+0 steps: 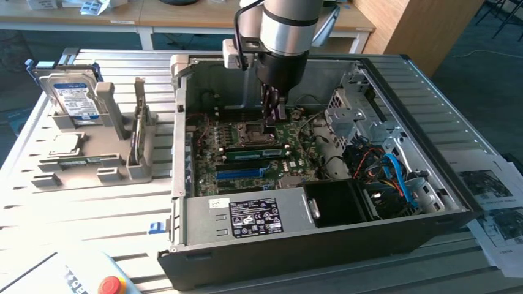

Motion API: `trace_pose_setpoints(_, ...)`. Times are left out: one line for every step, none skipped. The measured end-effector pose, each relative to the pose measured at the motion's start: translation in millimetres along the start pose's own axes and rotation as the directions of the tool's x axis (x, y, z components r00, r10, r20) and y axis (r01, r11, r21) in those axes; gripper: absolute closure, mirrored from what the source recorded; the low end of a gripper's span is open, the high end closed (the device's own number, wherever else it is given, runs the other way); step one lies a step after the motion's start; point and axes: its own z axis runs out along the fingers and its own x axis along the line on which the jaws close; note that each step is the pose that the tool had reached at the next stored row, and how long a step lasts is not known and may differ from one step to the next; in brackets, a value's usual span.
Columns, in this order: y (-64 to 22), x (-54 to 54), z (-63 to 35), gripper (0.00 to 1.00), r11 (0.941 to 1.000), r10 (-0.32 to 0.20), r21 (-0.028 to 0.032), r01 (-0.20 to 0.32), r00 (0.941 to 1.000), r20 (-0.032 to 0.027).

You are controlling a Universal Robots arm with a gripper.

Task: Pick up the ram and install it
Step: 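Press down the ram until it locks into place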

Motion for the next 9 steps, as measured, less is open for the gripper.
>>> trace_pose_setpoints(0.0, 0.0, 0.0, 0.90, 1.0000, 0.000, 0.0000, 0.000, 1.0000, 0.0000)
trace_pose_setpoints(0.0, 0.0, 0.0, 0.90, 1.0000, 0.000, 0.0000, 0.000, 1.0000, 0.0000)
trace_pose_setpoints(0.0, 0.0, 0.0, 0.90, 1.0000, 0.002, 0.0000, -0.002, 1.0000, 0.0000)
trace_pose_setpoints(0.0, 0.0, 0.0, 0.90, 1.0000, 0.008, -0.0001, -0.008, 1.0000, 0.0000)
trace_pose_setpoints(0.0, 0.0, 0.0, 0.90, 0.9999, 0.017, -0.0002, -0.017, 0.9999, 0.0001)
trace_pose_setpoints(0.0, 0.0, 0.0, 0.90, 0.9996, 0.029, -0.0004, -0.029, 0.9996, 0.0004)
trace_pose_setpoints(0.0, -0.1, 0.0, 0.90, 0.9990, 0.044, -0.0006, -0.044, 0.9990, 0.0005)
trace_pose_setpoints(0.0, 0.0, 0.0, 0.90, 0.9983, 0.058, -0.0007, -0.058, 0.9983, 0.0006)
trace_pose_setpoints(0.0, 0.0, -0.1, 0.90, 0.9973, 0.073, -0.0010, -0.073, 0.9973, 0.0007)
